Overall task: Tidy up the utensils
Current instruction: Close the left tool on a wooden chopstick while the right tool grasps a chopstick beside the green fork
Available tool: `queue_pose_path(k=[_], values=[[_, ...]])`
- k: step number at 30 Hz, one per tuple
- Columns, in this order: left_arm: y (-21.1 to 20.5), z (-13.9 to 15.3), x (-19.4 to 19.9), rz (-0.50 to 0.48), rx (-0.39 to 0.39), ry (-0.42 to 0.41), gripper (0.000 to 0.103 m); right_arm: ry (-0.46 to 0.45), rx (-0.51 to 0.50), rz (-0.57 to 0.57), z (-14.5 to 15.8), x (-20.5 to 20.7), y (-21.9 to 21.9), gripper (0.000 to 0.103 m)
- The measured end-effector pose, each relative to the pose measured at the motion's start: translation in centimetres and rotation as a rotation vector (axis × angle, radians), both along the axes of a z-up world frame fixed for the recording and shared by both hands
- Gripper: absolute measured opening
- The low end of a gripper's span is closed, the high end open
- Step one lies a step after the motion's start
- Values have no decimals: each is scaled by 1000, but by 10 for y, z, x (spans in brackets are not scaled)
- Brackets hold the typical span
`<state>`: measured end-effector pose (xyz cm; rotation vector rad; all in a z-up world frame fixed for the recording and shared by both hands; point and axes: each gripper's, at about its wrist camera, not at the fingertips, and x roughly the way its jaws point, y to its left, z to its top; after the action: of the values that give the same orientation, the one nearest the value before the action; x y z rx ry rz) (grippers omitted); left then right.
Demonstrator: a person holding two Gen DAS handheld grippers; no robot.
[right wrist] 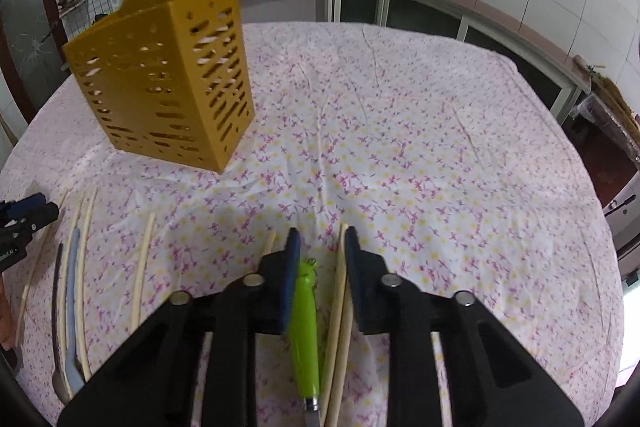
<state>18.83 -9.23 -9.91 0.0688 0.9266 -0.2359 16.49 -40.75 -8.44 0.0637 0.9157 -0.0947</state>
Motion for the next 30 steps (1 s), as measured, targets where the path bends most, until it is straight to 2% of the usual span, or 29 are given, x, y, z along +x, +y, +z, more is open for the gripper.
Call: queue_pose_path(k=[4, 12, 16, 21, 26, 30], values=[[2, -7, 8, -5, -9, 31, 41, 32, -2, -10, -6, 12, -4, 16], [0, -9, 14, -4, -7, 33, 41, 78, 11, -19, -14, 25, -6, 16], [2, -9, 15, -6, -13, 36, 41, 102, 48, -26, -18, 32, -15, 16], [4, -10, 17, -15, -13, 36, 41, 110, 31, -10, -24, 38, -16, 14], [7, -10, 19, -16, -35, 47, 40, 117, 110, -34, -27, 43, -30, 14], [4, -10, 20, -20, -15, 42, 40, 123, 133, -38, -28, 46, -36, 13]])
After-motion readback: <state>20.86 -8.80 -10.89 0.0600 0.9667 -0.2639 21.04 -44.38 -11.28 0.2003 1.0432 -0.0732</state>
